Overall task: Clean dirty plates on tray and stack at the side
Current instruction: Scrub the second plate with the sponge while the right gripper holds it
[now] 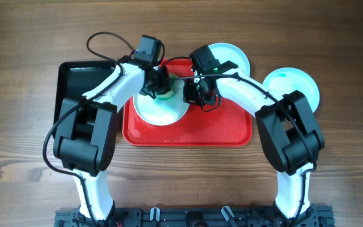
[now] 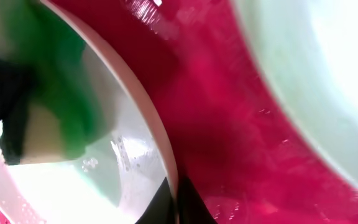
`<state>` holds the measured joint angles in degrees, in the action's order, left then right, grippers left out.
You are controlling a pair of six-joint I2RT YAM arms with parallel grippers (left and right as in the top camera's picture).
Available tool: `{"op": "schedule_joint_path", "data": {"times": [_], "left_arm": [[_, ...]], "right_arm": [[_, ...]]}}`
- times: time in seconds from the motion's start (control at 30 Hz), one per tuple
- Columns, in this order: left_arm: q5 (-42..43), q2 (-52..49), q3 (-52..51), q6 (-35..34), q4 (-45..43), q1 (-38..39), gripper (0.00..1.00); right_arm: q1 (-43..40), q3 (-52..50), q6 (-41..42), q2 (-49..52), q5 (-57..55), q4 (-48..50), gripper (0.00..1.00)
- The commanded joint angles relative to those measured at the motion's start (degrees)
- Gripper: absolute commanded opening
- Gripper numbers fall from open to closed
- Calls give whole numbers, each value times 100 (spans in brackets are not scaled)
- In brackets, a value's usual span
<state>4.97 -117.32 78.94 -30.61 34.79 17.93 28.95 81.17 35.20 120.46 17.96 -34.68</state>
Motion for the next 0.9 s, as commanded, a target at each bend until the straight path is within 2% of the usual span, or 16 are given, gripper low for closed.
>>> {"op": "schedule_joint_path", "data": {"times": [0.0,0.1,0.23,0.27,0.3,0.33,0.4,0.53,0.57,0.7,0.77,0.8,0.87], "left_arm": [[-1818,-162,-155,-1325,892,-101,4],[-2181,-118,-155,-1530,1163,-101,4],[-2028,57,2,-1379,1609,-98,4],[-1788,96,39,-1043,1685,-98,4],[-1298,153,66,-378,1716,-98,4],[-619,223,70,391,1716,-98,4],[553,269,70,1460,1722,-101,4],[2251,267,70,3034,1661,-94,4],[2385,267,70,3185,1593,-94,4],[2389,267,68,3187,1093,-94,4],[2048,267,70,3008,673,-94,4],[1687,267,68,2761,518,-94,4],[372,267,68,1871,219,-94,4]], "right_arm": [[13,20,-70,120,17,-35,4],[13,20,-68,120,17,-35,4],[13,20,-70,120,17,-35,4],[13,20,-68,120,17,-35,4],[13,20,-70,120,17,-35,5],[13,20,-72,120,17,-35,4],[13,20,-70,120,17,-35,4],[13,20,-72,120,17,-33,4],[13,20,-72,120,20,-33,4],[13,20,-72,120,24,-35,4],[13,20,-68,120,39,-35,4],[13,20,-72,120,39,-35,5],[13,20,-74,120,39,-35,4]]}}
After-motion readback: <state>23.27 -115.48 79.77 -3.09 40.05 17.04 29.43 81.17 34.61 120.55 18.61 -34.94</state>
